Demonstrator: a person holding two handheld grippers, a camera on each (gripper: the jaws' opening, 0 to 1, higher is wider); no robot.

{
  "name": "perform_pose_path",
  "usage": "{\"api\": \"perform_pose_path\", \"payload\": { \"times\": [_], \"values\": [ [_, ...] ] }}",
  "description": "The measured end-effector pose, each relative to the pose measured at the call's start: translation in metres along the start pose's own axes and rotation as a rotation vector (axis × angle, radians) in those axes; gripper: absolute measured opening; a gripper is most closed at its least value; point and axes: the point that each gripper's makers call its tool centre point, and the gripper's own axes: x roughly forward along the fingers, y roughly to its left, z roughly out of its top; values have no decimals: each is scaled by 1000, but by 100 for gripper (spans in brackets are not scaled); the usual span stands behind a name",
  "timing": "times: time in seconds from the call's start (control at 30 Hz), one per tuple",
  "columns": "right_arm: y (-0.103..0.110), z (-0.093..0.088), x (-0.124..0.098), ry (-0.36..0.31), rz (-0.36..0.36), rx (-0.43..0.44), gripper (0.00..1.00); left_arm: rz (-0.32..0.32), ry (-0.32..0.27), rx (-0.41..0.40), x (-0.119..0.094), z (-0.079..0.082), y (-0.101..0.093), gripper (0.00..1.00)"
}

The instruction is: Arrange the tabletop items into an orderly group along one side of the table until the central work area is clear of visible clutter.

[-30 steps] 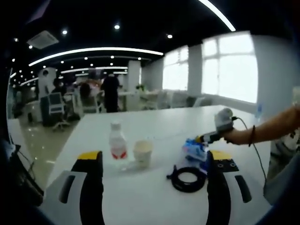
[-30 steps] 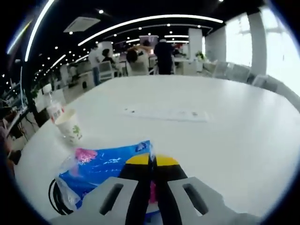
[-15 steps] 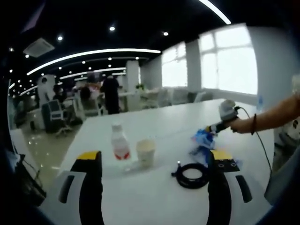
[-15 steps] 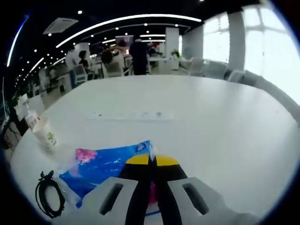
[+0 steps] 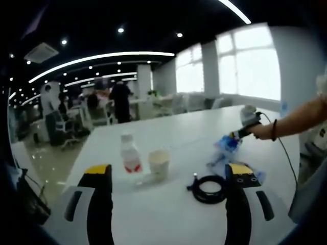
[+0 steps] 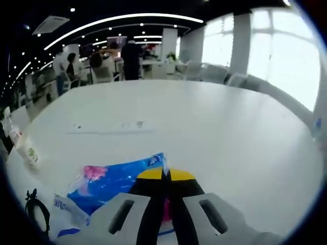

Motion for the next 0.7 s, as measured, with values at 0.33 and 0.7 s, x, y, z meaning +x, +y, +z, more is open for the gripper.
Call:
{"api": "perform_pose_path", "payload": {
  "times": [0.33,0.7],
  "values": [
    [-27,-6,5,36,-124,76,2,-7,8,12,2,0,-3,87],
    [-37,-8,5,56,-180,89,2,-7,17,21,2,-2,-4,87]
  ]
}}
